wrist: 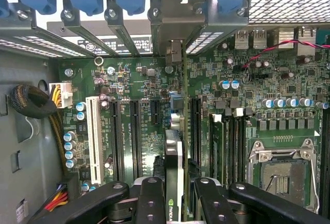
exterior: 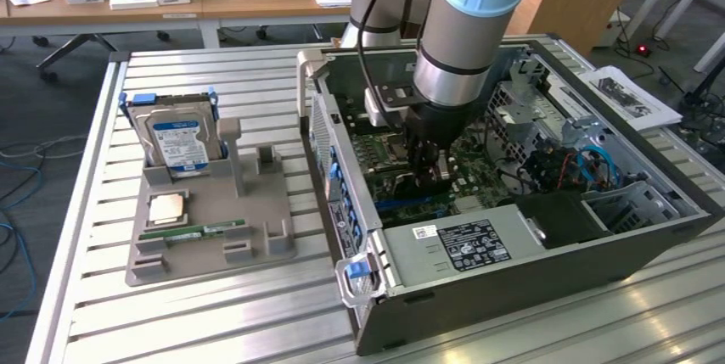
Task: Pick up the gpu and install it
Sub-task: 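Insert the gpu into the slot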
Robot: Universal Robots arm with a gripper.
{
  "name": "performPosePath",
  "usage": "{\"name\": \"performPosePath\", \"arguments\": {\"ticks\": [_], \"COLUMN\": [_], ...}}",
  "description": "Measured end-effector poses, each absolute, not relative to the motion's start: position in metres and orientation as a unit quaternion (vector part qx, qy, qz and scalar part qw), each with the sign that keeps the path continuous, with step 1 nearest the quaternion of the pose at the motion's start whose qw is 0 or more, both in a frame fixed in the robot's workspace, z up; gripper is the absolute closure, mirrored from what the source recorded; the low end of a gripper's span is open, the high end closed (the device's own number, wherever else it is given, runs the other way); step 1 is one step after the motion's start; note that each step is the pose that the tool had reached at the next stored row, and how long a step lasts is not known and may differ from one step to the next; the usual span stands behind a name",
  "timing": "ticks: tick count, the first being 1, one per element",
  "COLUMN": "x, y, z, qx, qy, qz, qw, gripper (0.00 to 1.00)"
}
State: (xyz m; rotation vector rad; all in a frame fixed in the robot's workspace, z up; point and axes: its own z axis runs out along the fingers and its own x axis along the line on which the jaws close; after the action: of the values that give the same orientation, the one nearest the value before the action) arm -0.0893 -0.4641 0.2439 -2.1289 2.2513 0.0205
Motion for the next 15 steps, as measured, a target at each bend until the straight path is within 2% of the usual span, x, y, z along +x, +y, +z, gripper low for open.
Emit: {"name": "performPosePath", "arguments": {"ticks": [15], "x": [-0.0893], "y": [-0.4641], "z": [0.2438], "qx": [-0.687], "qy": [0.726], "qz": [0.007], "qw": [0.022], "gripper": [0.73]}}
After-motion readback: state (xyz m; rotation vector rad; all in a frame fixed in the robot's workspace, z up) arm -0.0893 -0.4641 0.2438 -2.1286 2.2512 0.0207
